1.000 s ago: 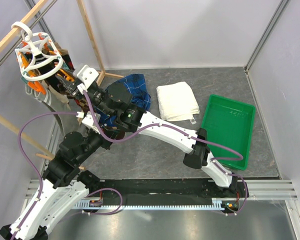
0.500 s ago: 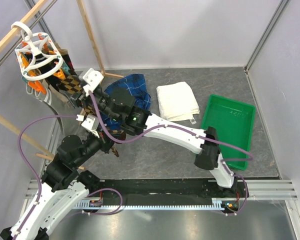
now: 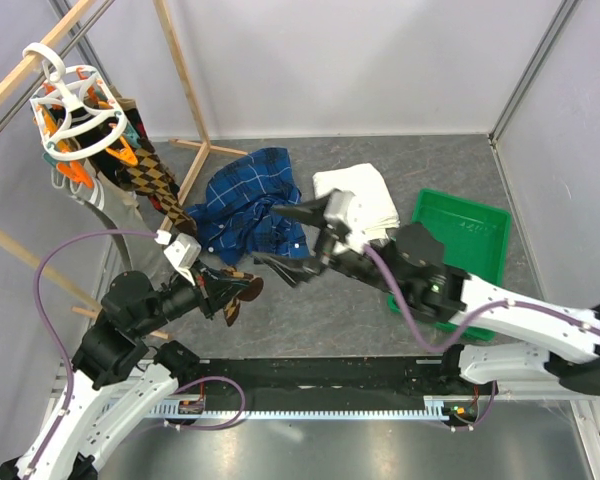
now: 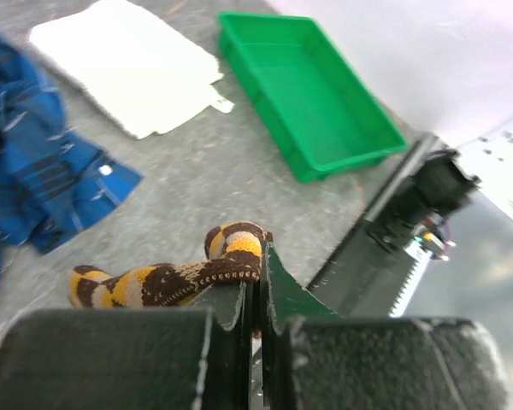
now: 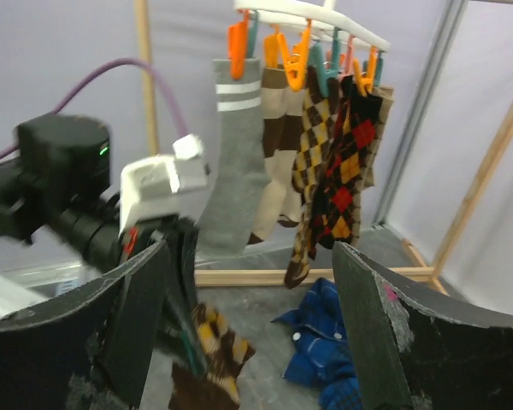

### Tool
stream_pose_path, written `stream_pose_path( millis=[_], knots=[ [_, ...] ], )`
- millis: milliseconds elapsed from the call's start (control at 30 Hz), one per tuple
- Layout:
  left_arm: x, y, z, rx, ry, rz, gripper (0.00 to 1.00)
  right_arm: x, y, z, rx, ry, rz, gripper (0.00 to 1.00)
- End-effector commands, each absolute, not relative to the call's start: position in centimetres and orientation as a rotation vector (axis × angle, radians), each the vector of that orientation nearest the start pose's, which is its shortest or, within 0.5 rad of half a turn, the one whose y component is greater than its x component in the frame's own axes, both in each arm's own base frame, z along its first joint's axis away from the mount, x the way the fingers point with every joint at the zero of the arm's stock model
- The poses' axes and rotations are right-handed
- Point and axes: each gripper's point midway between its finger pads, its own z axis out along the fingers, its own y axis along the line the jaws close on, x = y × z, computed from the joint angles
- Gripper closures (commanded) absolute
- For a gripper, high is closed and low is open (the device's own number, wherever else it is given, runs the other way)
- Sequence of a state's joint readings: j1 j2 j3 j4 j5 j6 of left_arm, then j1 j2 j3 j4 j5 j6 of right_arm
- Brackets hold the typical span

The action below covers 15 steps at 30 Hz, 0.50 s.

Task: Remove the socks clipped to the hanger
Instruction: Place the sock in the bin.

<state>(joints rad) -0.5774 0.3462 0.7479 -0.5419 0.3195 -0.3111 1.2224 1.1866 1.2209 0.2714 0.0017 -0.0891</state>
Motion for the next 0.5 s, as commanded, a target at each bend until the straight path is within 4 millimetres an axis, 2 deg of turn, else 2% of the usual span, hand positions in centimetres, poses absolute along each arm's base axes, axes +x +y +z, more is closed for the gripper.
stream_pose_path(
  millis=[0,67,200,300,467],
  knots=[
    [11.0,-18.0,31.6,0.642,1.614,-1.028,0.98,10.7,36.6,40.3,-0.970,1.103,1.069,0.16],
    [10.4,-18.4,32.2,0.676,1.596,-1.066,0.98,9.6,35.1,38.6,-0.993,1.113,1.093,0.16],
    [9.7,-19.0,33.0,0.685,1.570,-1.137,0.98,9.1,34.4,36.1,-1.078,1.112,1.054,0.16],
    [9.1,-19.6,33.4,0.712,1.558,-1.199,0.98,9.1,34.8,34.9,-1.132,1.115,1.026,0.16],
    [8.7,-20.2,33.5,0.727,1.547,-1.251,0.98,8.7,36.4,33.7,-1.207,1.108,1.046,0.16]
  ],
)
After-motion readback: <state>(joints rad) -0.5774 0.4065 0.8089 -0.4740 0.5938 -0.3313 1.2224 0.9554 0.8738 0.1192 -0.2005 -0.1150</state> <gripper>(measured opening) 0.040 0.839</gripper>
